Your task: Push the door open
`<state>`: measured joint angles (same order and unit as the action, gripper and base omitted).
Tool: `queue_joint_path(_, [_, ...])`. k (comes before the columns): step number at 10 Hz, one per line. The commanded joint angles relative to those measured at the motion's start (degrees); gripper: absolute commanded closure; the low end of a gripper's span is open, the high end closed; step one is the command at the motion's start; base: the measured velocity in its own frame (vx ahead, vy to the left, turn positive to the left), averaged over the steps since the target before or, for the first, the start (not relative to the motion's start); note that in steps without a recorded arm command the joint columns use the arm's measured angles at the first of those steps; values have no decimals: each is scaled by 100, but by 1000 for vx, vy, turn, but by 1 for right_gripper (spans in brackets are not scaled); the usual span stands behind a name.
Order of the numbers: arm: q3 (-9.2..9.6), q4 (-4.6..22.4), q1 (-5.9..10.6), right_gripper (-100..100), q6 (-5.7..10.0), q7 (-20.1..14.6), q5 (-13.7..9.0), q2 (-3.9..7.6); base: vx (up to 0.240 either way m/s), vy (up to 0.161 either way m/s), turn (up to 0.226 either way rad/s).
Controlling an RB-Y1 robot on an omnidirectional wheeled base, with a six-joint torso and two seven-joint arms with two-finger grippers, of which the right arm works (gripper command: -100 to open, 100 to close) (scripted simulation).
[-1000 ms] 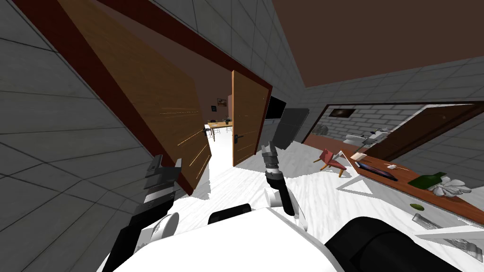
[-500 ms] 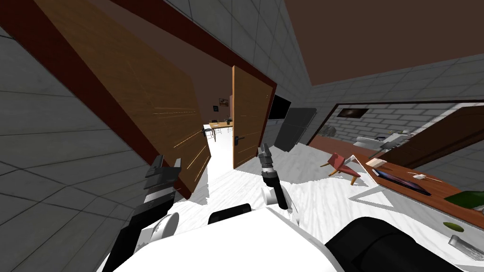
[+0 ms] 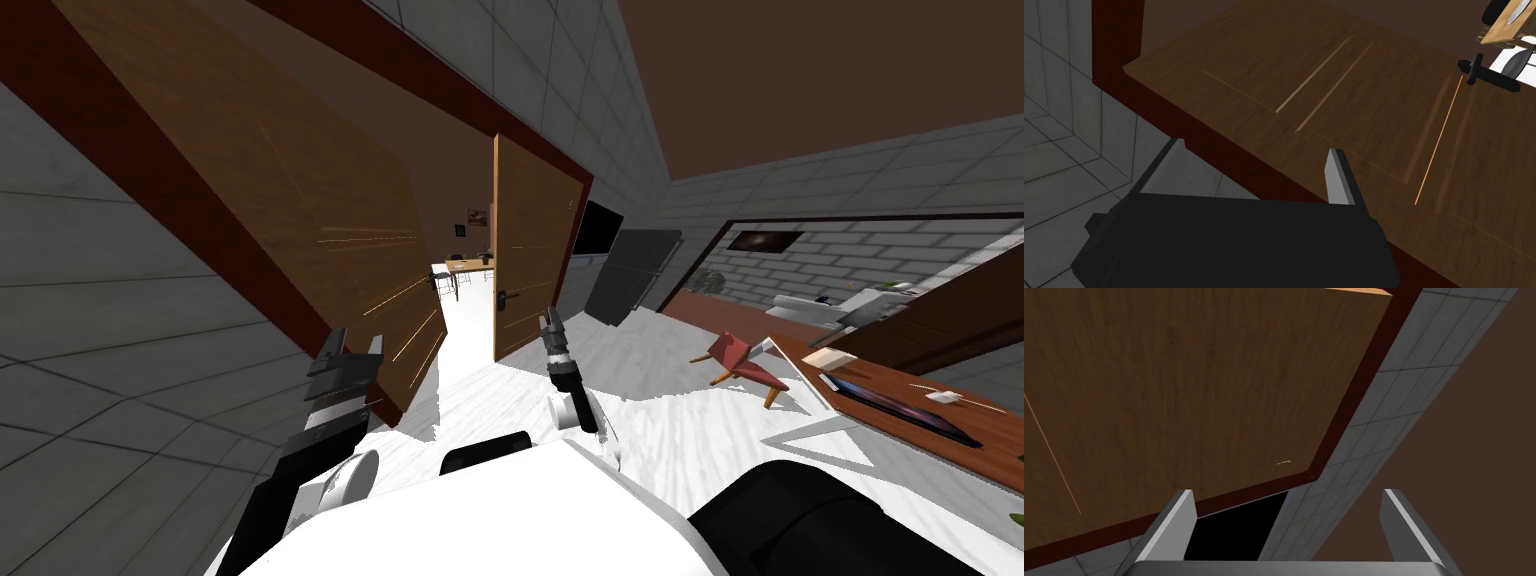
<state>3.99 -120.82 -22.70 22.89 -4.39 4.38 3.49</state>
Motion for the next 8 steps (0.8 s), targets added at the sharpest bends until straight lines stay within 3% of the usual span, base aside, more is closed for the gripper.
queue_joint_path(1, [18, 235, 106, -100, -33, -31, -26, 43, 84, -77, 61])
queue_joint_path(8, [218, 1240, 564, -100, -227, -90, -84, 129, 94, -75, 71])
